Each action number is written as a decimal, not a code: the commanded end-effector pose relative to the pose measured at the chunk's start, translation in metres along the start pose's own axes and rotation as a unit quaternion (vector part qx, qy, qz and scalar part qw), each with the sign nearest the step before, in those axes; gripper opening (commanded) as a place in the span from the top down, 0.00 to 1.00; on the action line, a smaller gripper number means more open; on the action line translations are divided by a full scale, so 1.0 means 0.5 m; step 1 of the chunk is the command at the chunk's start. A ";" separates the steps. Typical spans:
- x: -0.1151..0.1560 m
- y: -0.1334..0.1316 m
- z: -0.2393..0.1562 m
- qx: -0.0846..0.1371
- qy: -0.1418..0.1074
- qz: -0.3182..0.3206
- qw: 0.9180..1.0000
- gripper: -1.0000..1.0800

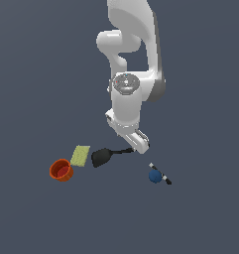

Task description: Pick up a designated object from a clutter of objects.

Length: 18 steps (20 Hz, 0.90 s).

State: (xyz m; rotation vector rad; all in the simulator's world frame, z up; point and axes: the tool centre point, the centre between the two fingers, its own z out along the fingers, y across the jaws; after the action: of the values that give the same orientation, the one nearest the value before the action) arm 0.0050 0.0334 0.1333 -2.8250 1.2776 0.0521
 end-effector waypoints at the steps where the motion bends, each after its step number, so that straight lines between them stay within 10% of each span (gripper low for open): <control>1: 0.002 0.010 0.030 -0.001 0.003 0.042 0.999 0.04; 18: 0.013 0.059 0.130 -0.007 0.025 0.190 0.981 0.04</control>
State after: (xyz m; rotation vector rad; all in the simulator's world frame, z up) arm -0.0134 0.0132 0.0690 -2.5731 1.7999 0.0040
